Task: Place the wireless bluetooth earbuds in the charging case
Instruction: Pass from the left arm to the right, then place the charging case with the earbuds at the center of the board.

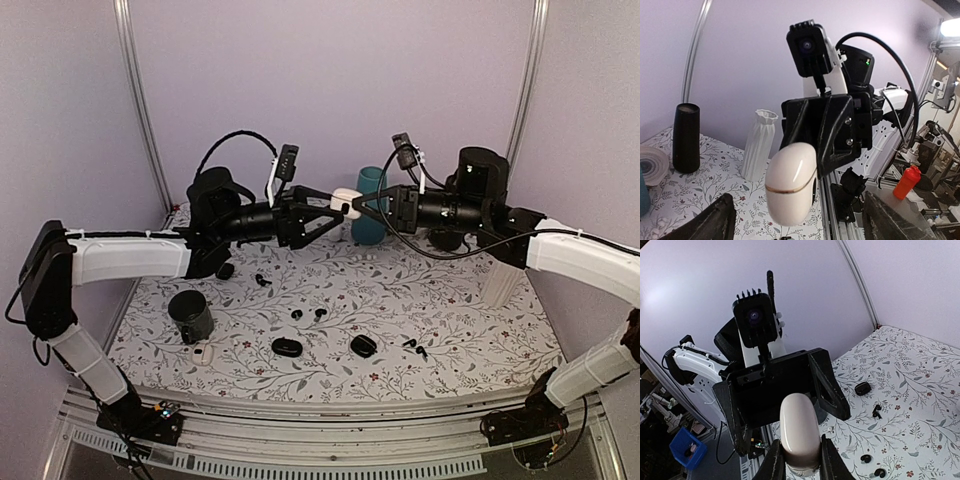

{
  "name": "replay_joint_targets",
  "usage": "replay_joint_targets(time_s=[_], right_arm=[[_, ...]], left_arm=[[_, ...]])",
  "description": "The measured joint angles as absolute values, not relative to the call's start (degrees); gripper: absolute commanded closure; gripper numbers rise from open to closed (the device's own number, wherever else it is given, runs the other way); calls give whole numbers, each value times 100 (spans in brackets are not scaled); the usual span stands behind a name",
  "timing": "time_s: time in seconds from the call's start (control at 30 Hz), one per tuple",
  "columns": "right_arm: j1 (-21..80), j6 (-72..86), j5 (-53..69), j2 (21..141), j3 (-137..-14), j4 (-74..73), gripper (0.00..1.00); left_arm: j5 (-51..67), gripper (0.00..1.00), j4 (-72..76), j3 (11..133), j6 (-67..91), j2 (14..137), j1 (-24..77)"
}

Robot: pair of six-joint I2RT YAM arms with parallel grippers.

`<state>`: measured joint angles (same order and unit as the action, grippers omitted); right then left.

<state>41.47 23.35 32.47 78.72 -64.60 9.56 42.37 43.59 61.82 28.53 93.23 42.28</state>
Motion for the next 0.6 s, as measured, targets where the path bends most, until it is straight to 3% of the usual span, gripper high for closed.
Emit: replay_joint_targets(time_s=[0.07,0.6], right_arm=[[4130,2335,3011,7773,-6399,906,95],[3603,2630,823,7614,-5782,-272,95]], left_arm=[[4134,4,4289,6095,2786,9301,4228],[3229,4,3505,5892,2095,8772,4182]])
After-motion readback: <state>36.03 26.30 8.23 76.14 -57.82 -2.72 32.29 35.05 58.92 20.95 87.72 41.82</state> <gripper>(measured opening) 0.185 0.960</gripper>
